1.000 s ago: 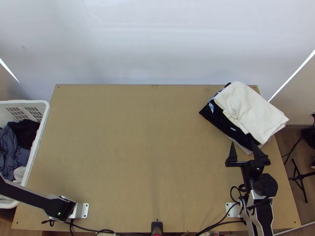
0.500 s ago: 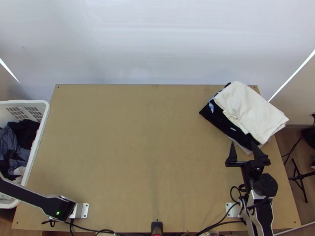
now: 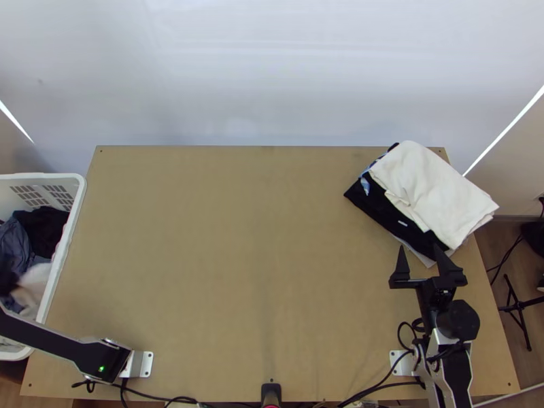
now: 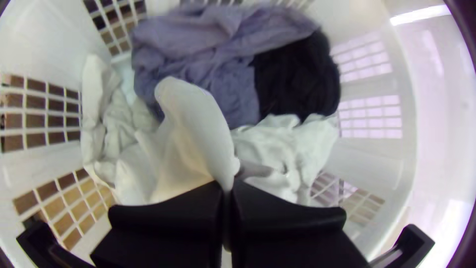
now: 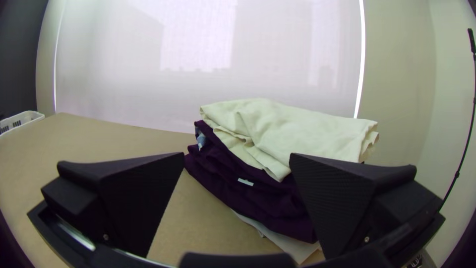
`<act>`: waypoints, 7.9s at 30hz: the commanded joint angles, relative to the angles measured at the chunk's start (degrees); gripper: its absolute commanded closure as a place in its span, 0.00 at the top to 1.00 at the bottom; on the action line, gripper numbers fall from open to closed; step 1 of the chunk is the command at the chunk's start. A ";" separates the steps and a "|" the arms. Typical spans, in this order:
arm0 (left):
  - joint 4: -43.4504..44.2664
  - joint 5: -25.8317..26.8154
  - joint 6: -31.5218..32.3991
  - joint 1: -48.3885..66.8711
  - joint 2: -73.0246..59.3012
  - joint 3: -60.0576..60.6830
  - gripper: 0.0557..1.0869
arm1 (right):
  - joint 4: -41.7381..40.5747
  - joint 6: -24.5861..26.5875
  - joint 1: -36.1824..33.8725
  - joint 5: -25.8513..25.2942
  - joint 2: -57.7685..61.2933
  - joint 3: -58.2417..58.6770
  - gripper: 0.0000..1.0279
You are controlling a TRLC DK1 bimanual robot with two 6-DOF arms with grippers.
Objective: Fold the t-shirt
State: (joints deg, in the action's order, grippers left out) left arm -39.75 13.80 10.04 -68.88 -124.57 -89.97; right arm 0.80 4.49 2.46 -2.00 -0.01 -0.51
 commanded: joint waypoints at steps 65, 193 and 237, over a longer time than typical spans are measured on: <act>4.94 -25.40 16.41 132.69 19.90 -18.40 0.04 | -0.01 -0.01 0.00 -0.02 0.01 -0.01 0.96; -8.94 -19.60 8.33 60.53 37.30 9.73 0.96 | 34.18 -16.80 22.94 10.00 82.89 -75.42 0.96; -5.52 -21.01 9.20 63.87 36.51 9.29 0.96 | 27.24 -25.67 35.16 34.26 127.80 -102.85 0.02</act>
State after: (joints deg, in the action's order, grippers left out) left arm -45.36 -7.18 19.09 -5.34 -87.05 -79.50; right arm 27.49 -20.86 37.76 30.09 129.73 -106.48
